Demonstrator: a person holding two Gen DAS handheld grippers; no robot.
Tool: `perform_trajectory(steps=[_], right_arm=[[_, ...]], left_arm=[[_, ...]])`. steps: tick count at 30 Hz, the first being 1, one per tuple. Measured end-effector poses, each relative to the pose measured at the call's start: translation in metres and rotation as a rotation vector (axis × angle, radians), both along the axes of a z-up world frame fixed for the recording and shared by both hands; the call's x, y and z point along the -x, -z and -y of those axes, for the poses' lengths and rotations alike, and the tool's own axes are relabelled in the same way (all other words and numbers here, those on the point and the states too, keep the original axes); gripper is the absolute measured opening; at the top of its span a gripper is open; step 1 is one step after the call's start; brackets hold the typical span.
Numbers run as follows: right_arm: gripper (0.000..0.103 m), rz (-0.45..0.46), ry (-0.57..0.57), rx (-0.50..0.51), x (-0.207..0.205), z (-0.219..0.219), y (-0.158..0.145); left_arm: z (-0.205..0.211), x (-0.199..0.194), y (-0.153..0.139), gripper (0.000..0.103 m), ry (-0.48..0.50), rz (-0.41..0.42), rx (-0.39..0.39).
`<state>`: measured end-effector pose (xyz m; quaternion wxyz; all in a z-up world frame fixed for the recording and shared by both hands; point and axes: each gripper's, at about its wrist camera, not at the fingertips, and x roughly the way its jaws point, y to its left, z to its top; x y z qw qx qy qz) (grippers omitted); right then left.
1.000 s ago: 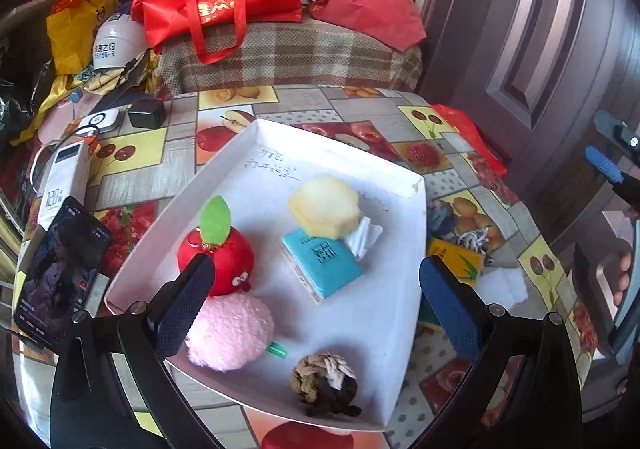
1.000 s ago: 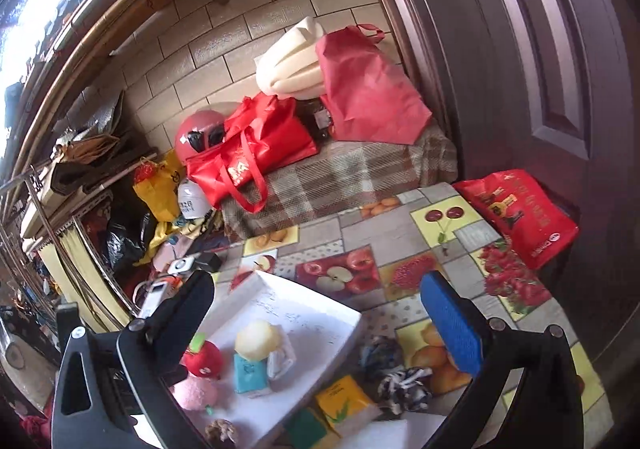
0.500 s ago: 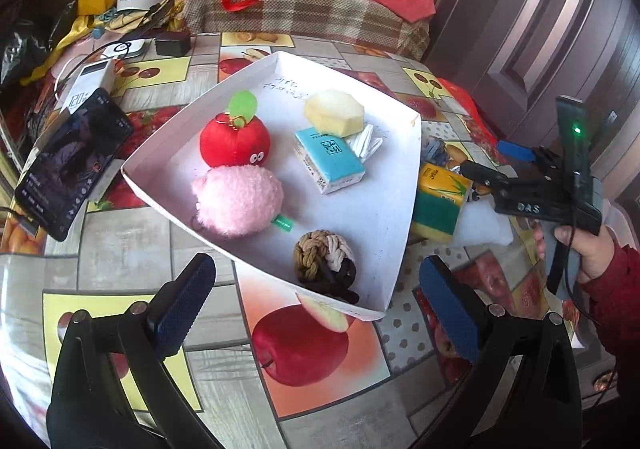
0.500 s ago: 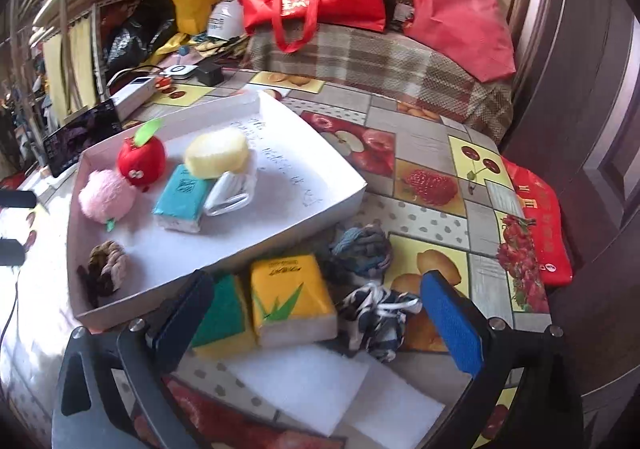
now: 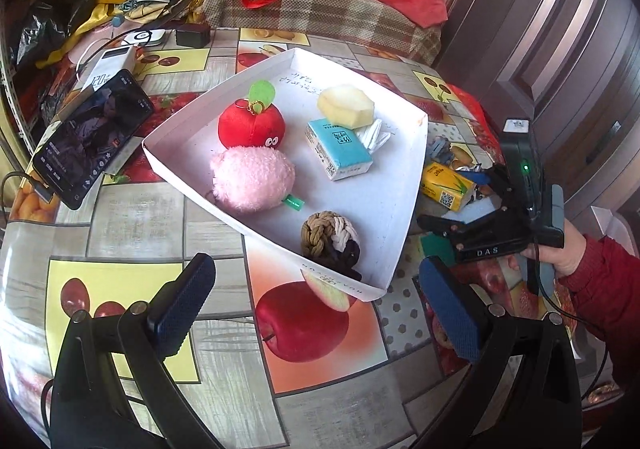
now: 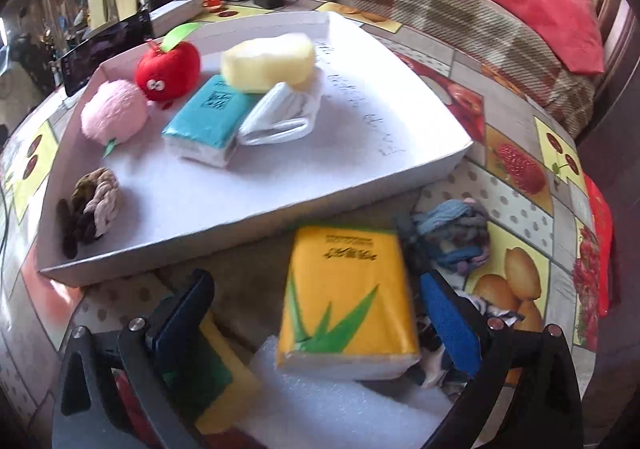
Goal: Organize soft objects
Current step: 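Grasp yellow sponge block with left tool while right tool grasps white foam block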
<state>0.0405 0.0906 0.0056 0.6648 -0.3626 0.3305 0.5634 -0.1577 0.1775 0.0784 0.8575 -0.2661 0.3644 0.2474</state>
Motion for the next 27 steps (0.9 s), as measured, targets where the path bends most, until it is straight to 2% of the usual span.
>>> perform_trajectory(steps=[2,6,8,10,15,19,23,25,27], right_arm=[[0.102,-0.025,-0.022,0.006,0.009,0.013,0.003],[0.102,-0.137,-0.038,-0.004,0.022,0.044,0.001],[0.102,-0.119,-0.054,0.012,0.030,0.055,0.000],[0.102,-0.140,-0.059,0.036,0.038,0.066,0.002],[0.102,-0.125,-0.021,0.022,0.042,0.094,-0.009],[0.103,-0.117,0.090,-0.082,0.028,0.117,-0.030],[0.103,-0.167,0.260,-0.233,0.001,0.141,-0.054],[0.103,-0.171,0.330,-0.251,-0.008,0.149,-0.057],[0.103,-0.156,0.375,-0.227,-0.015,0.155,-0.052]], left_arm=[[0.001,-0.001,0.000,0.103,0.005,0.000,-0.001],[0.003,-0.003,0.002,0.103,0.021,-0.004,0.008],[0.005,-0.003,0.003,0.103,0.031,-0.007,0.013],[0.007,-0.004,0.003,0.103,0.039,-0.009,0.016],[0.014,-0.004,0.001,0.103,0.057,-0.011,0.012],[0.014,0.000,0.002,0.103,0.041,-0.011,0.017],[0.016,0.001,0.003,0.103,0.042,-0.006,0.020],[0.020,-0.002,0.004,0.103,0.059,-0.014,0.024],[0.025,-0.005,0.006,0.103,0.080,-0.019,0.027]])
